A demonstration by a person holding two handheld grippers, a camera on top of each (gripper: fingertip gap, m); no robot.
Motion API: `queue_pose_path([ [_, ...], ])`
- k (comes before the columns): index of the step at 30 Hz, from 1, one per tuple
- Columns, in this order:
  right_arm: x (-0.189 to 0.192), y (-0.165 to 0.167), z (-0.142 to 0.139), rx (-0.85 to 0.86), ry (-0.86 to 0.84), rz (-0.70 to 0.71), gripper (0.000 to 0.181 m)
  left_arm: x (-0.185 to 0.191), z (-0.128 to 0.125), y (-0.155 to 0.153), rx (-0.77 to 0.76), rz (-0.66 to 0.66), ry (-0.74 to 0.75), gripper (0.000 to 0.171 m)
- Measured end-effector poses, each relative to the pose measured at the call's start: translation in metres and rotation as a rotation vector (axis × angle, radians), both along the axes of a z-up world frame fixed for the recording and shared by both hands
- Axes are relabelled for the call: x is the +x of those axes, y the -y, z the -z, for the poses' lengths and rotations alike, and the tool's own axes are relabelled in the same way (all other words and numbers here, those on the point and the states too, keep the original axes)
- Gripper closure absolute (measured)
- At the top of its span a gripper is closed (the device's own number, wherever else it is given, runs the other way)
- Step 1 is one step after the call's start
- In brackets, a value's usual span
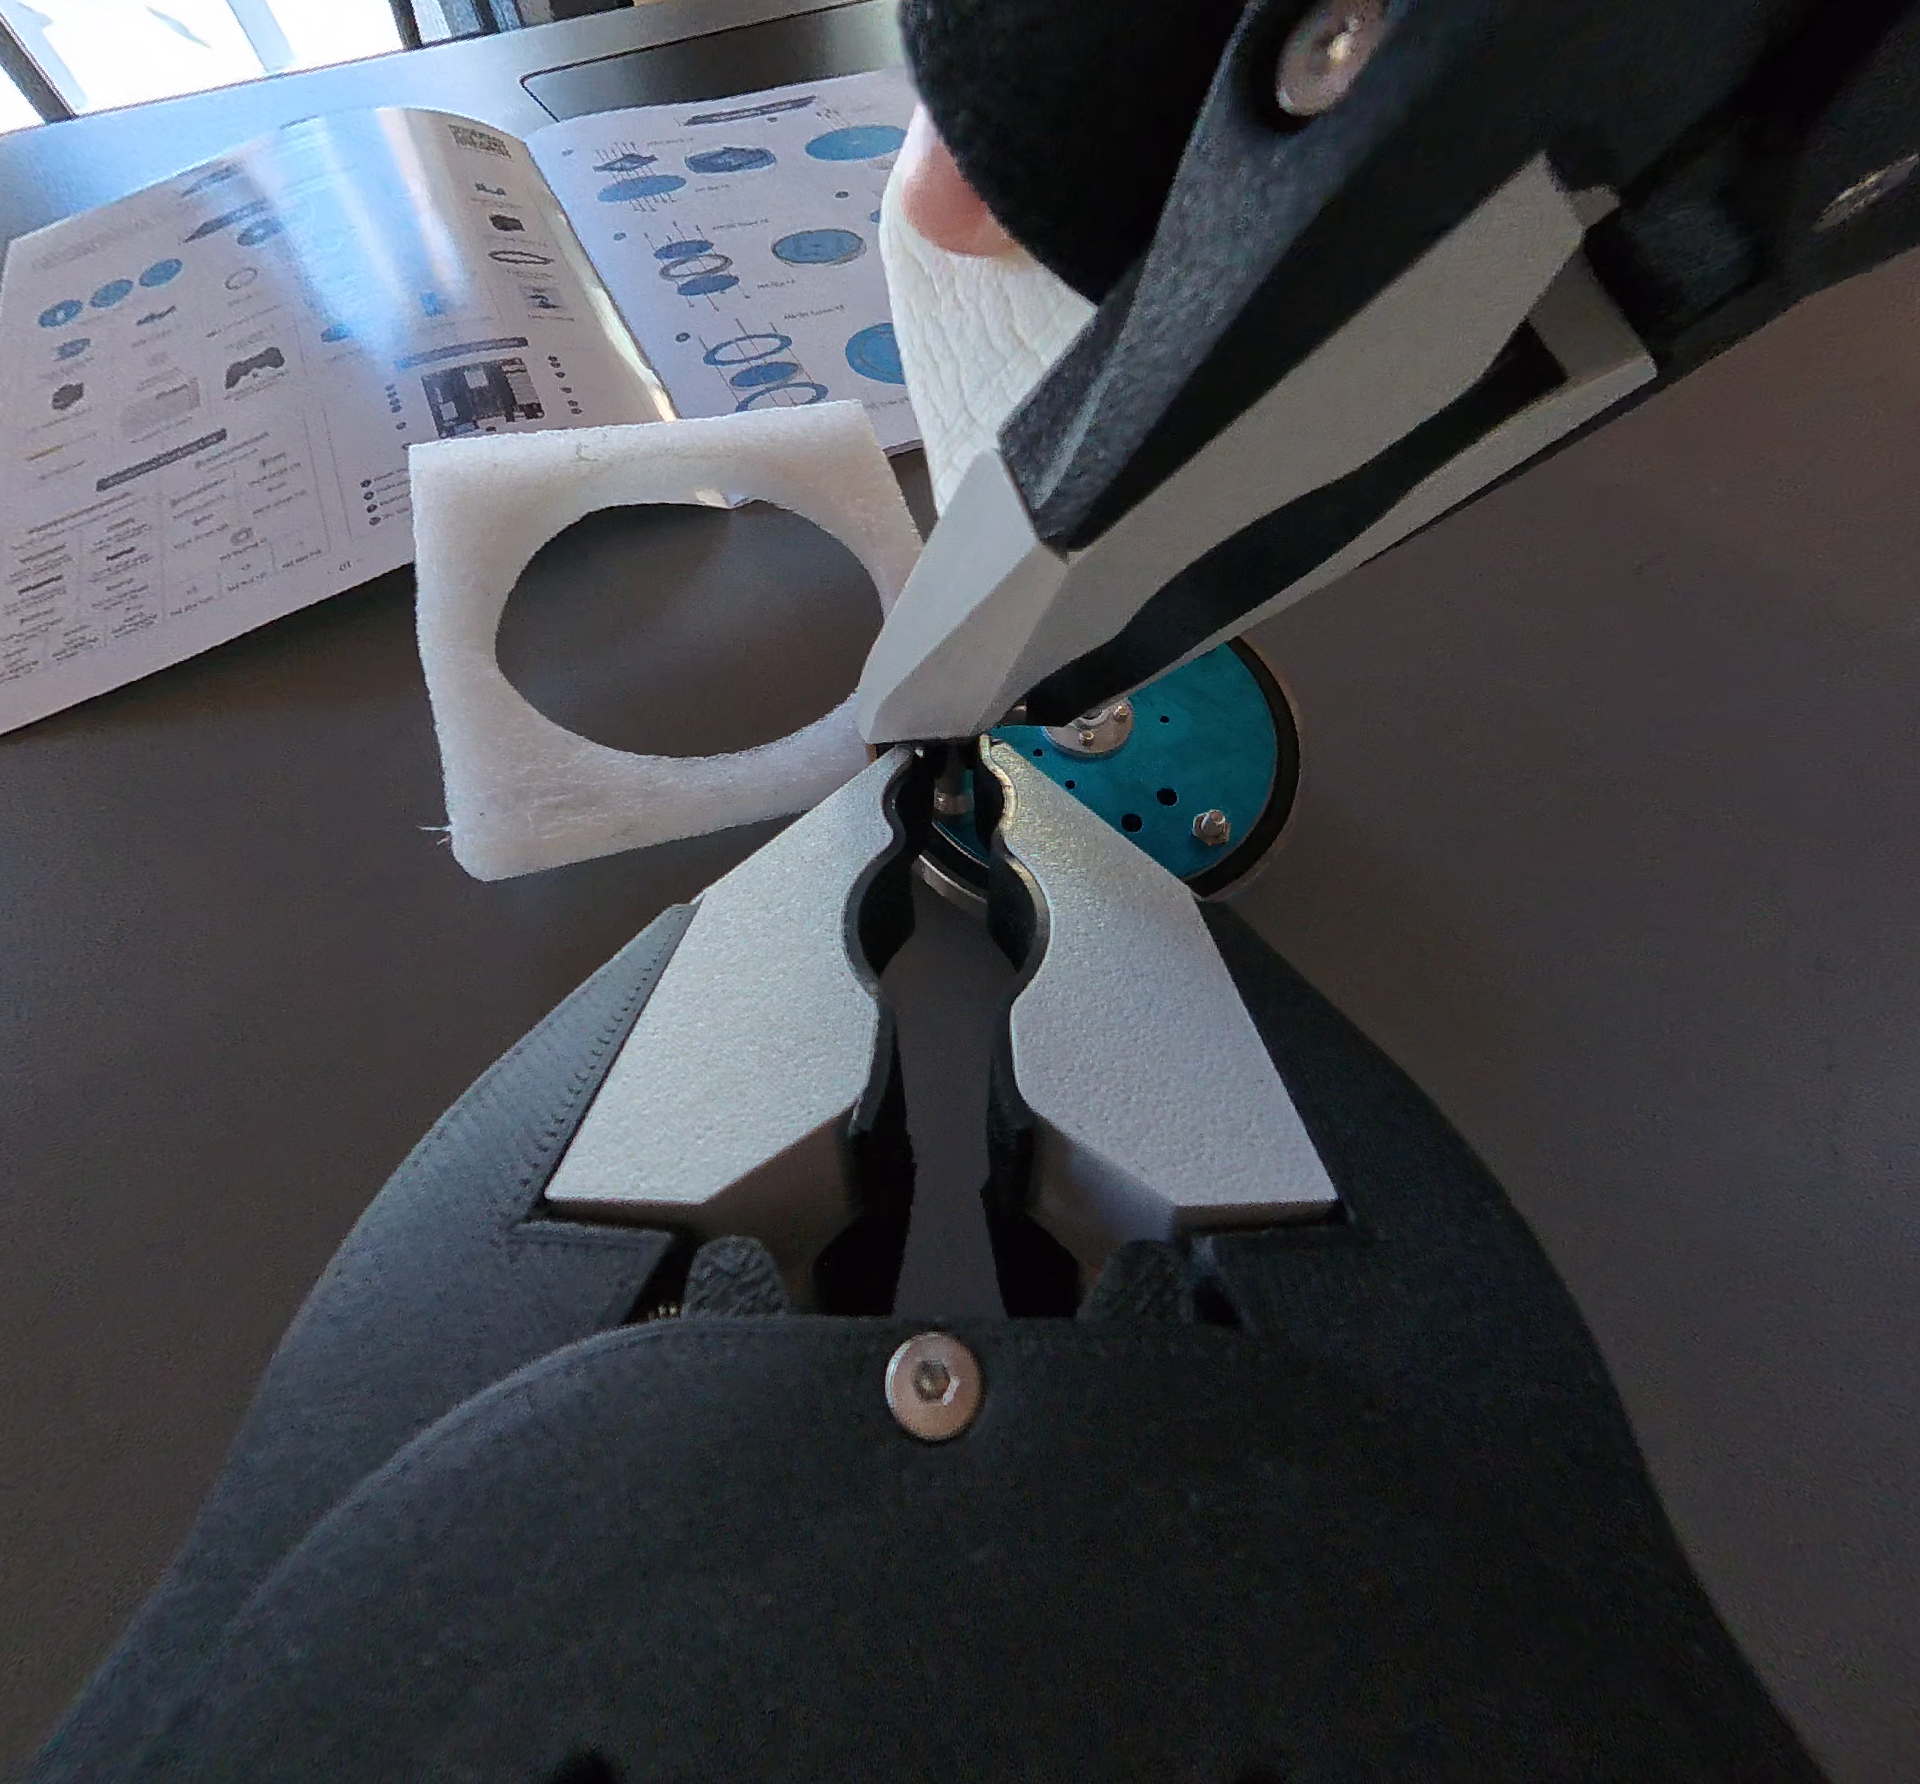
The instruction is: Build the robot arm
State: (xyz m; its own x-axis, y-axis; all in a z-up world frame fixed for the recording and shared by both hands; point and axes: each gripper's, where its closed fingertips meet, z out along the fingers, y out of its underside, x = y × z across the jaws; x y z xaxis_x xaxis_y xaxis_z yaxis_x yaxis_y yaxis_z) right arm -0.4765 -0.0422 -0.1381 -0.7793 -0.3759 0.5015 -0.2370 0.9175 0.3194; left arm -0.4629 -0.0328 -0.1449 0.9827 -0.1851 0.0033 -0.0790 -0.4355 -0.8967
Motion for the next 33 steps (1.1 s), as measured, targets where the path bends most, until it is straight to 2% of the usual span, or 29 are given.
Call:
queue_pose_path([
  [5, 0.0020, -0.0009, 0.0022, -0.059, 0.100, 0.169, 0.161, 0.0000, 0.0002, -0.0001, -0.004, 0.003, 0.015, 0.165],
  [8, 0.0033, -0.0005, 0.0028, -0.061, 0.135, 0.210, 0.165, 0.0009, 0.0005, 0.0002, -0.006, 0.008, 0.013, 0.165],
  [15, 0.0081, -0.0031, 0.0029, -0.138, 0.192, 0.123, 0.159, 0.0023, 0.0005, 0.0001, -0.015, 0.033, 0.055, 0.165],
  [24, 0.0007, -0.0047, 0.0021, -0.140, 0.113, -0.148, 0.167, 0.0047, 0.0009, 0.0019, -0.013, 0.049, 0.028, 0.165],
  [29, 0.0044, -0.0027, 0.0035, -0.226, 0.207, -0.047, 0.167, 0.0052, 0.0011, 0.0020, -0.011, 0.050, 0.017, 0.165],
  [33, 0.0039, -0.0010, 0.0042, -0.247, 0.246, -0.025, 0.168, 0.0048, 0.0016, 0.0033, -0.019, 0.061, 0.036, 0.165],
])
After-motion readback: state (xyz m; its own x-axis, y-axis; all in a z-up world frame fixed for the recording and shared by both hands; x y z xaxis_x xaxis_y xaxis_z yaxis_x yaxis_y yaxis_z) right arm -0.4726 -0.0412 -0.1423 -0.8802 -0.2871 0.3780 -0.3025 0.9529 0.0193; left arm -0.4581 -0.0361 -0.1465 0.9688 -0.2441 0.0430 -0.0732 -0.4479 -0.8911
